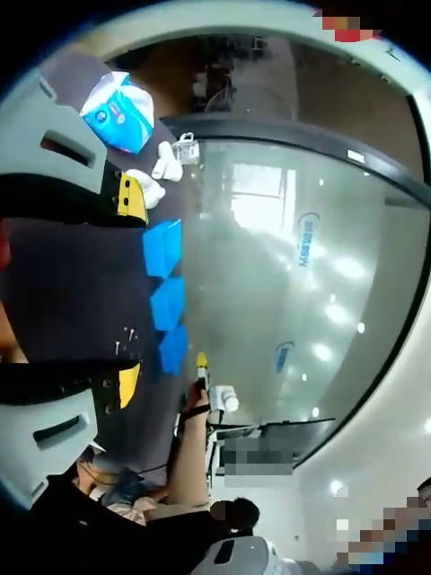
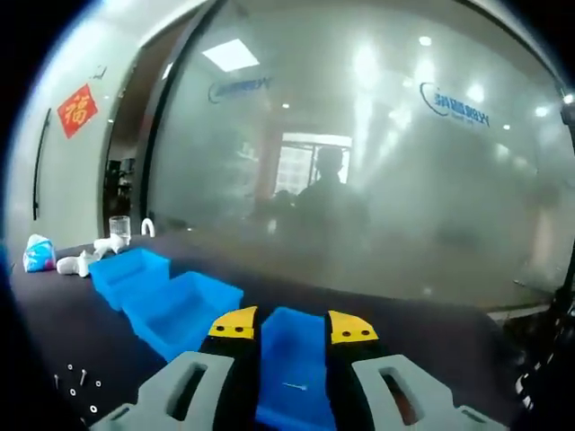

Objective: Sort the screws, nuts, and washers into the corresponding bins

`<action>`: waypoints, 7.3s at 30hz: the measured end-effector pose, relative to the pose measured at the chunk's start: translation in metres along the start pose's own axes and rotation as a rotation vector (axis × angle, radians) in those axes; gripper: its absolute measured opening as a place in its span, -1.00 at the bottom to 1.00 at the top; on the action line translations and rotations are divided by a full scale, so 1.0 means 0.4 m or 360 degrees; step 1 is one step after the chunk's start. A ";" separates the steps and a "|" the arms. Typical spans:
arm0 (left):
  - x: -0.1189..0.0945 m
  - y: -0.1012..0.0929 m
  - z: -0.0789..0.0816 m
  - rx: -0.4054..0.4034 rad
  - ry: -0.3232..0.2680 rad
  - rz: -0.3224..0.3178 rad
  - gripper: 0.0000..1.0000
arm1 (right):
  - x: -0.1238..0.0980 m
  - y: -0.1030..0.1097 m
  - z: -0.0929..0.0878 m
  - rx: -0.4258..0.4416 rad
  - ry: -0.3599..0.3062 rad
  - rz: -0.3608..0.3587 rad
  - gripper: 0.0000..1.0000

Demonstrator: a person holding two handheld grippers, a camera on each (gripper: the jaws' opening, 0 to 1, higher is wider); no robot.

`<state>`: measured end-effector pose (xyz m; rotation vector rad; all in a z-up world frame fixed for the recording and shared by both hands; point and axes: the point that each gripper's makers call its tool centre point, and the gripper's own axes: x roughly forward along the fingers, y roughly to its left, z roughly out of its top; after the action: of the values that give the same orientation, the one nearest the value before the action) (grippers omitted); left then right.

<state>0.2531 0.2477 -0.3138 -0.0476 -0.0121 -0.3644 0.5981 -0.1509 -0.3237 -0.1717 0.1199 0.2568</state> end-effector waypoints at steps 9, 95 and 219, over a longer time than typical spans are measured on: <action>0.001 0.005 0.004 -0.0009 -0.0008 0.0004 0.11 | -0.081 0.015 -0.004 0.0046 -0.0018 0.0064 -0.38; 0.045 -0.114 -0.072 -0.0001 0.0164 -0.0382 0.11 | -0.612 0.349 -0.145 -0.0453 0.0373 0.1345 -0.33; 0.071 -0.084 -0.002 -0.0007 0.0042 -0.0253 0.10 | -0.535 0.045 -0.001 0.0308 -0.0338 0.0066 -1.00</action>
<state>0.2678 0.2063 -0.3126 -0.0466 0.0110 -0.5239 0.3879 -0.1857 -0.2968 0.0506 -0.0627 0.3015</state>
